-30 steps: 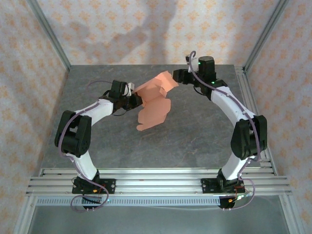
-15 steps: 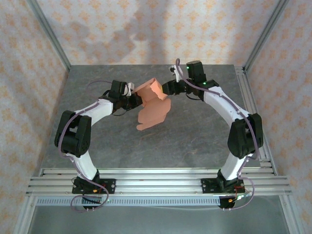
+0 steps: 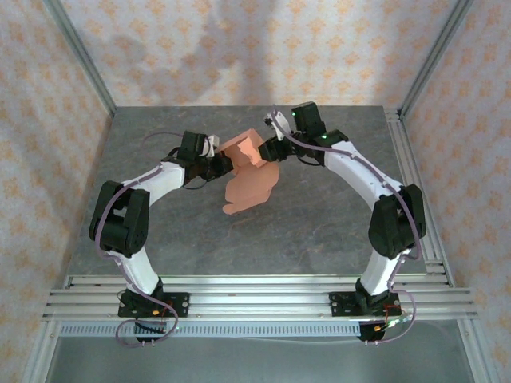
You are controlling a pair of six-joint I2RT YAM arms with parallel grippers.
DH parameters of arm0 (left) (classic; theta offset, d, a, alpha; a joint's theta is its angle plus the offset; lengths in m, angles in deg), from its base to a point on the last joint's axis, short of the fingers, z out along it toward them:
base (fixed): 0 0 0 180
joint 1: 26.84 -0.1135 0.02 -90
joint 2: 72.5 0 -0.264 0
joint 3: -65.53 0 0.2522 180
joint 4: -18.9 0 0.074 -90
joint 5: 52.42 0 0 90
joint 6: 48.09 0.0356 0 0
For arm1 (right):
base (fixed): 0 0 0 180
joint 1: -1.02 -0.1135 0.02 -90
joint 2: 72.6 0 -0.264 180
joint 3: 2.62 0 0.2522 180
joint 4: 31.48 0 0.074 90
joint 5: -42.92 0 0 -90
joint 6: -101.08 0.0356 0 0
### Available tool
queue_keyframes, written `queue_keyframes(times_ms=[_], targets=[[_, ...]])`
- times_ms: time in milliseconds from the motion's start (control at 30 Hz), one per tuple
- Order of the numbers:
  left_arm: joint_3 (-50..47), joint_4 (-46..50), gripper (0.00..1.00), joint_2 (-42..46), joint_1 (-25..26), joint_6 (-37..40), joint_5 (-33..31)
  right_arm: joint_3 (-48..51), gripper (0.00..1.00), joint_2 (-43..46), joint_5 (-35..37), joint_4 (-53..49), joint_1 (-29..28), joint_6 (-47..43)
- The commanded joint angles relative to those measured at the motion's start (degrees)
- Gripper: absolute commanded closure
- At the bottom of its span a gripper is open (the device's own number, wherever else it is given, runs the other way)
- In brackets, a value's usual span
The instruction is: Fold the paper box
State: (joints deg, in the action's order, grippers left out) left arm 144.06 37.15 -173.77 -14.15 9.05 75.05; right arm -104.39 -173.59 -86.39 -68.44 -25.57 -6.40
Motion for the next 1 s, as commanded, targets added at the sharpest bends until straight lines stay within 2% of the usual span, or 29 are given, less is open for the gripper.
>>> queue_keyframes(times_ms=[0, 300, 433, 700, 967], targets=[[-0.09, -1.46, 1.0, 2.08, -0.12, 1.05, 1.53, -2.07, 0.68, -0.46, 7.62, -1.08, -1.65, -2.84], [-0.06, -1.34, 1.0, 2.38, -0.16, 1.03, 1.81, -4.37, 0.7, -2.75, 22.25, -1.27, -6.2, -6.02], [-0.08, -1.25, 1.0, 2.48, -0.17, 1.06, 1.9, -4.5, 0.77, -3.5, 27.86, 0.79, -7.36, -5.42], [0.0, -1.16, 1.0, 2.42, -0.12, 1.13, 1.99, -4.41, 0.83, -4.8, 33.82, 2.52, -9.48, -6.32], [-0.08, -1.41, 1.0, 2.34, -0.11, 0.96, 2.16, -5.86, 0.84, -7.71, 44.15, 4.0, -13.59, -7.75]])
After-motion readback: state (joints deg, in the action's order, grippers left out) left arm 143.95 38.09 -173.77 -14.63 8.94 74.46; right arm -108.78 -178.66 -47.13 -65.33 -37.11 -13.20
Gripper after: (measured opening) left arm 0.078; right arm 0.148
